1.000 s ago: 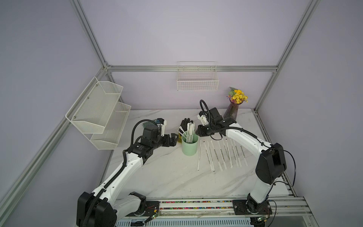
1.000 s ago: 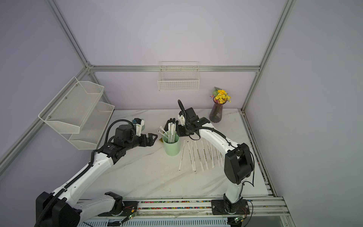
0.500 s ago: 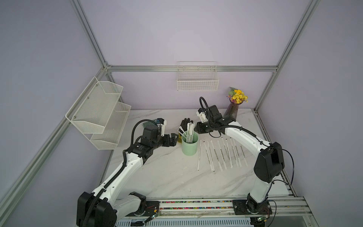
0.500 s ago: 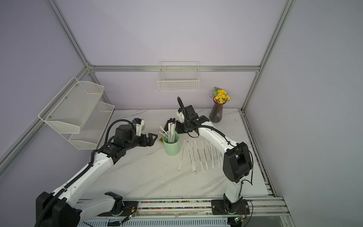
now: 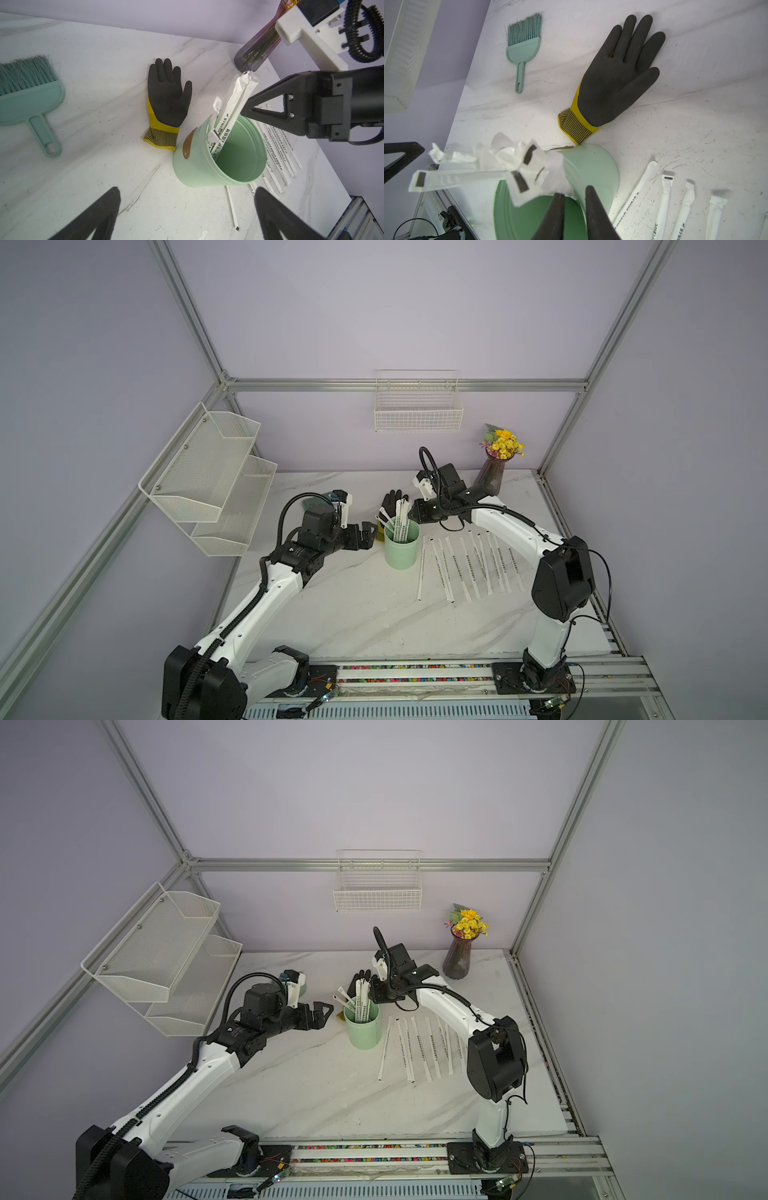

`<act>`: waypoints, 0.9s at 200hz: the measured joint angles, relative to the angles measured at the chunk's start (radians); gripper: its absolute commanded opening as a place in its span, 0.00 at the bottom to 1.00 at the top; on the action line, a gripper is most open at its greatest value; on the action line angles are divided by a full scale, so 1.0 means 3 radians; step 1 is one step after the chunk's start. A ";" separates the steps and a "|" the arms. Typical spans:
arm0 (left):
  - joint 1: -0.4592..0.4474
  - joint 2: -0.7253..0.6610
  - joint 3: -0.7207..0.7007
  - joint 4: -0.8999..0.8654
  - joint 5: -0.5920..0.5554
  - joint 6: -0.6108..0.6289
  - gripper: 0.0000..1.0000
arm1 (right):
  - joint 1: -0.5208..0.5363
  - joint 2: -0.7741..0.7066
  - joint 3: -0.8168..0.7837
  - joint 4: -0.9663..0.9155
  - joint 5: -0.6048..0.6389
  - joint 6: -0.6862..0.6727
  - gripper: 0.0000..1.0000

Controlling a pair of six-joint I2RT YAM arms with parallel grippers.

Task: Take the straws out of the storage container
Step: Pick up the straw from the container.

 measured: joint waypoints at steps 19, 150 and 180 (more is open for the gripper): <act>0.0000 0.0000 0.0000 0.0000 -0.0001 0.0000 1.00 | 0.0000 0.0000 0.0000 0.0022 -0.0008 0.0004 0.22; 0.0000 0.0000 0.0000 0.0001 0.0000 0.0000 1.00 | 0.0000 0.0022 0.0003 0.0071 -0.0023 0.0024 0.13; 0.0000 0.0000 0.0000 0.0001 -0.0001 0.0000 1.00 | 0.0001 0.0022 0.0004 0.0092 -0.0023 0.0023 0.11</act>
